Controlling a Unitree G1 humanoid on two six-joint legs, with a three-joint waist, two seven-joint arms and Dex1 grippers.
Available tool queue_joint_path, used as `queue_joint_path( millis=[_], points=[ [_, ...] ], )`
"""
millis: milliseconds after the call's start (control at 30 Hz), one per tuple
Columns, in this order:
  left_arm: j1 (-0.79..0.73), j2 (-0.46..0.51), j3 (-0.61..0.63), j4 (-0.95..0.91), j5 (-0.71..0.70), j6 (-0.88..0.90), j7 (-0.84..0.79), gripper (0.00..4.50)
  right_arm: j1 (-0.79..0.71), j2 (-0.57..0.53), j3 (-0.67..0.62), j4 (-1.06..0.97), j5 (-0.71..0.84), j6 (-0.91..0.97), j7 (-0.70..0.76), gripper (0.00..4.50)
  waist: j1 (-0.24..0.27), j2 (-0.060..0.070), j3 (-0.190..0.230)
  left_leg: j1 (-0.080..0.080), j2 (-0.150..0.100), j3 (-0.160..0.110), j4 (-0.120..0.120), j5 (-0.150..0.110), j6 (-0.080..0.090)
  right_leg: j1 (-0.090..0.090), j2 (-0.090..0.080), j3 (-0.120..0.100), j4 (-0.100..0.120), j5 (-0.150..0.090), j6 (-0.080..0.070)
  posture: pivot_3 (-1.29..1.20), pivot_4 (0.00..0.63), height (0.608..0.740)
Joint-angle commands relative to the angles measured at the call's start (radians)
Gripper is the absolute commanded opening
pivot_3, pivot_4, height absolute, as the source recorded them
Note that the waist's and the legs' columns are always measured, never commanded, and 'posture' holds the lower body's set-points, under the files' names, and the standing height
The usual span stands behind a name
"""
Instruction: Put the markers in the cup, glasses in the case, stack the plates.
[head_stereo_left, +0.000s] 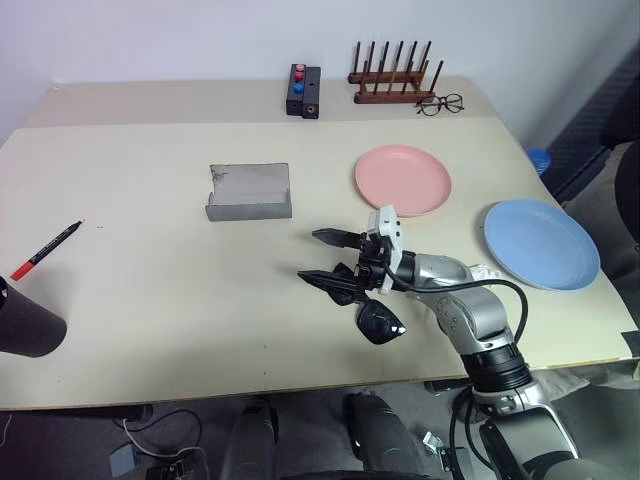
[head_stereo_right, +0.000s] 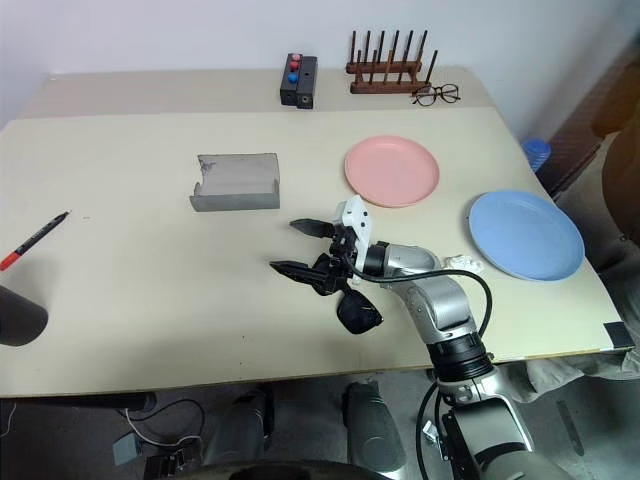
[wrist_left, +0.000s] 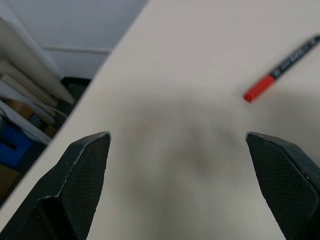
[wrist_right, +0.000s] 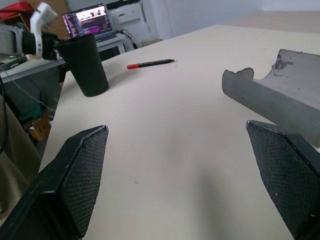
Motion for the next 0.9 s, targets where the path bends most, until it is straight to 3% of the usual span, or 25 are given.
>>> queue_joint_path(
  millis=[33, 333, 700, 900],
  points=[
    [-0.034, 0.053, -0.037, 0.061, 0.022, -0.063, -0.03, 4.45, 0.0, 0.003, -0.004, -0.049, 0.016, -0.001, -0.002, 4.5, 0.0, 0.0, 0.0, 0.0, 0.0, 0.0, 0.0, 0.0, 0.0, 0.0, 0.0, 0.0, 0.0, 0.0, 0.0, 0.0, 0.15, 0.74],
    [-0.151, 0.096, -0.155, 0.177, 0.045, -0.101, -0.059, 4.45, -0.004, 0.004, -0.003, -0.051, 0.015, 0.0, -0.012, 4.5, 0.0, -0.001, 0.0, 0.0, 0.001, 0.0, 0.0, 0.001, 0.0, 0.0, 0.001, 0.0, 0.0, 0.0, 0.0, 0.0, 0.15, 0.74],
    [-0.223, 0.092, -0.269, 0.142, 0.07, -0.019, -0.024, 4.45, -0.001, 0.01, 0.001, -0.054, 0.014, -0.005, -0.026, 4.5, 0.002, -0.001, 0.0, 0.001, 0.004, 0.0, 0.0, 0.001, -0.001, 0.0, 0.005, 0.0, 0.003, 0.0, 0.001, 0.0, 0.15, 0.74],
    [-0.228, 0.088, -0.266, 0.131, 0.068, 0.006, -0.001, 4.45, -0.006, 0.01, -0.003, -0.047, 0.013, -0.009, -0.028, 4.5, 0.001, -0.001, 0.0, 0.001, 0.007, 0.0, 0.0, 0.001, -0.001, 0.0, 0.008, 0.0, 0.003, 0.0, 0.001, 0.0, 0.15, 0.74]
  ],
)
